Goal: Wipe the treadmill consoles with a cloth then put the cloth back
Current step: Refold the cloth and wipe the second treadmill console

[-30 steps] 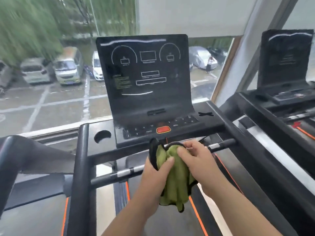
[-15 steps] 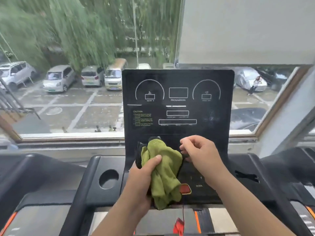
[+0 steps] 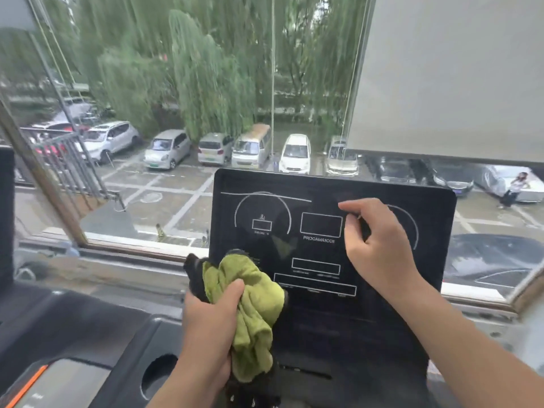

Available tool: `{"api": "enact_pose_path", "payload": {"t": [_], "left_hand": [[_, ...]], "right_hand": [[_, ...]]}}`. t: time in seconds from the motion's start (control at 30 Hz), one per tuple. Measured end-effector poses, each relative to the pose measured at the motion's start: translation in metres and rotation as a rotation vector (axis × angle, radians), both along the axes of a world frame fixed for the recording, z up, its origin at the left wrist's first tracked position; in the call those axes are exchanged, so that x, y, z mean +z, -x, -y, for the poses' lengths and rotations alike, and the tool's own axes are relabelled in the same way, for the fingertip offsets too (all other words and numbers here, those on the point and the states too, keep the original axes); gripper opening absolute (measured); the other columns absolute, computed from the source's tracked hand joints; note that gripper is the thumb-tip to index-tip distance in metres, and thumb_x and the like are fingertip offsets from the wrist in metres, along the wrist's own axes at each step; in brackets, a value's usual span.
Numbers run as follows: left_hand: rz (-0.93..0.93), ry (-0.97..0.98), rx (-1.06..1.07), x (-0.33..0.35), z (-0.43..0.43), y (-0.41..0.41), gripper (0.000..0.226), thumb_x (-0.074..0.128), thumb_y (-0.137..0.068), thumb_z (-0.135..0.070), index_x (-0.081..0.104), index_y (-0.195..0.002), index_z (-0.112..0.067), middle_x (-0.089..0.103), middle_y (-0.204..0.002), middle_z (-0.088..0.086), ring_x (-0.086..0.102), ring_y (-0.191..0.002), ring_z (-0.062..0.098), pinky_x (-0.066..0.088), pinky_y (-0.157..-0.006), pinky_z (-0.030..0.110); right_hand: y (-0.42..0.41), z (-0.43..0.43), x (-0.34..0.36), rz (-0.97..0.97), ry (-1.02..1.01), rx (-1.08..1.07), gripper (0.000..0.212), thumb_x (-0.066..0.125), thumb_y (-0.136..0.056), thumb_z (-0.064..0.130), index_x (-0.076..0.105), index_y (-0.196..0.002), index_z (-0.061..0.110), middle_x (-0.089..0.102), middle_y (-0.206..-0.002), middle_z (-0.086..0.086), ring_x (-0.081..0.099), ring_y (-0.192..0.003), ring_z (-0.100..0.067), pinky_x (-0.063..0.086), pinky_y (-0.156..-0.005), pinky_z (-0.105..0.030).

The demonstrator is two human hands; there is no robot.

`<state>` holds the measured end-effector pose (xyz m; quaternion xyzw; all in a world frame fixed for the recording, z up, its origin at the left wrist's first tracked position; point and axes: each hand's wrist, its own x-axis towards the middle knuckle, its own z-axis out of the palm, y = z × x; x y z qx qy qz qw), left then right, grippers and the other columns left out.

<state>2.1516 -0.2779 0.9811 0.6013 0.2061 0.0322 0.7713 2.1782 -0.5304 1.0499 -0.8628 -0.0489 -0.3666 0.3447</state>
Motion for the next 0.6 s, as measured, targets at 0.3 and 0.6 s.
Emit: {"api": "enact_pose_path", "payload": {"t": [0.3, 0.6], "left_hand": [[0.549, -0.613, 0.196, 0.096, -0.022, -0.099, 0.056, 0.078, -0.091, -0.024, 0.047, -0.136, -0.018, 0.066, -0.107, -0.015, 0.065, -0.089, -0.007, 0.050, -0.084, 0.015], [0.897, -1.303, -0.095, 0.010, -0.008, -0.173, 0.069, 0.072, -0.089, -0.026, 0.046, -0.152, -0.021, 0.055, -0.116, 0.015, 0.055, -0.102, 0.040, 0.053, -0.077, 0.056]], "right_hand": [[-0.072, 0.008, 0.031, -0.192, 0.207, -0.018, 0.038, 0.054, -0.101, 0.013, 0.068, -0.136, 0.020, 0.066, -0.140, 0.006, 0.053, -0.137, -0.013, 0.032, -0.120, -0.029], [-0.092, 0.001, 0.011, -0.202, 0.363, -0.227, 0.049, 0.044, -0.098, 0.024, 0.060, -0.144, 0.028, 0.062, -0.146, 0.010, 0.047, -0.143, -0.014, 0.022, -0.125, -0.036]]}}
